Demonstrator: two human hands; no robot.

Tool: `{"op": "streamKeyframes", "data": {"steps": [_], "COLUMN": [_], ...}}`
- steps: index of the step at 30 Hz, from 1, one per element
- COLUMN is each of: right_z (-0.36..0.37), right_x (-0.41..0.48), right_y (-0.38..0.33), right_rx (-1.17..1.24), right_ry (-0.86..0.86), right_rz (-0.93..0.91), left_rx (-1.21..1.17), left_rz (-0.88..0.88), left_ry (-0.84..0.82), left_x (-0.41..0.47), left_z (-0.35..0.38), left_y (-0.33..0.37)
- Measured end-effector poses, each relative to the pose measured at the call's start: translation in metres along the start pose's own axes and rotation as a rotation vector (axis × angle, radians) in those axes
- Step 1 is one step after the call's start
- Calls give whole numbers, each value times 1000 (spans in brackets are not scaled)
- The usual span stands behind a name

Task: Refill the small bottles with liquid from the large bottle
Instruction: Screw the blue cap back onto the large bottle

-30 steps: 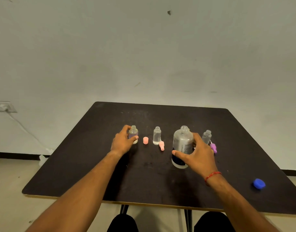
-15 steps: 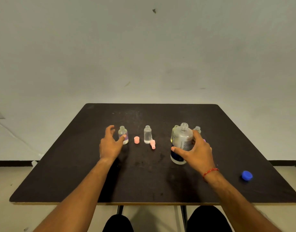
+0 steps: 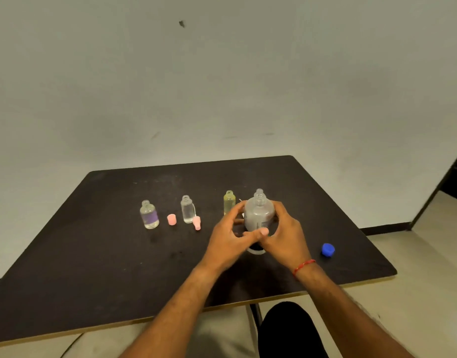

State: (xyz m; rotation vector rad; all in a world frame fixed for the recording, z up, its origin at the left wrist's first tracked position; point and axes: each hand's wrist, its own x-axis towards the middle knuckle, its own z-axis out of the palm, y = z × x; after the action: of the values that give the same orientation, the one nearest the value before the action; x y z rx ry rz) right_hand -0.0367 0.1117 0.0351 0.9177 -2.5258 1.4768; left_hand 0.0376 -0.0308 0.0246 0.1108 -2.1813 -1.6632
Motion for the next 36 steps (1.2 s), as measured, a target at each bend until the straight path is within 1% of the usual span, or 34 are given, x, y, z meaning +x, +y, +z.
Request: {"op": "streamKeyframes", "data": {"steps": [1, 4, 7, 9, 12, 14, 16, 19, 21, 23, 25, 26, 30, 32, 34, 36], "right_z": [-5, -21, -38, -51, -70, -82, -92, -99, -96, -94, -93, -93, -100, -106, -109, -110], "right_x": [-3, -10, -14, -18, -23, -24, -23, -23, -23, -22, -20, -20, -14, -8, -1, 5], "right_y": [3, 16, 30, 40, 59, 73, 85, 98, 104, 108, 109, 108, 88, 71, 55, 40], "right_rx": [5, 6, 38, 16, -91, -228, -389, -570, -606, -593, -549, -500, -132, 68, 274, 418], "right_ry": [4, -5, -76, -110, -84, -40, -34, -124, -184, -202, -167, -122, 163, 272, 326, 310], "right_rz": [-1, 2, 4, 30, 104, 161, 251, 367, 409, 437, 444, 437, 334, 270, 211, 156], "left_rx": [-16, -14, -28, -39, -20, -9, -4, 3, 13, 17, 15, 18, 47, 64, 73, 67], "left_rz": [0, 15, -2, -18, -41, -61, -65, -60, -50, -40, -27, -21, -5, -3, 1, 4], "left_ry": [-21, 4, 11, 23, 26, 32, 48, 71, 90, 90, 83, 83, 66, 64, 62, 55], "left_x": [2, 7, 10, 11, 11, 14, 17, 20, 20, 19, 19, 20, 21, 19, 18, 18], "left_z": [12, 39, 57, 69, 82, 91, 99, 110, 114, 118, 119, 120, 121, 122, 124, 125], "left_y": [0, -4, -10, -14, -20, -23, -25, -24, -21, -17, -17, -18, -23, -27, -32, -34]}}
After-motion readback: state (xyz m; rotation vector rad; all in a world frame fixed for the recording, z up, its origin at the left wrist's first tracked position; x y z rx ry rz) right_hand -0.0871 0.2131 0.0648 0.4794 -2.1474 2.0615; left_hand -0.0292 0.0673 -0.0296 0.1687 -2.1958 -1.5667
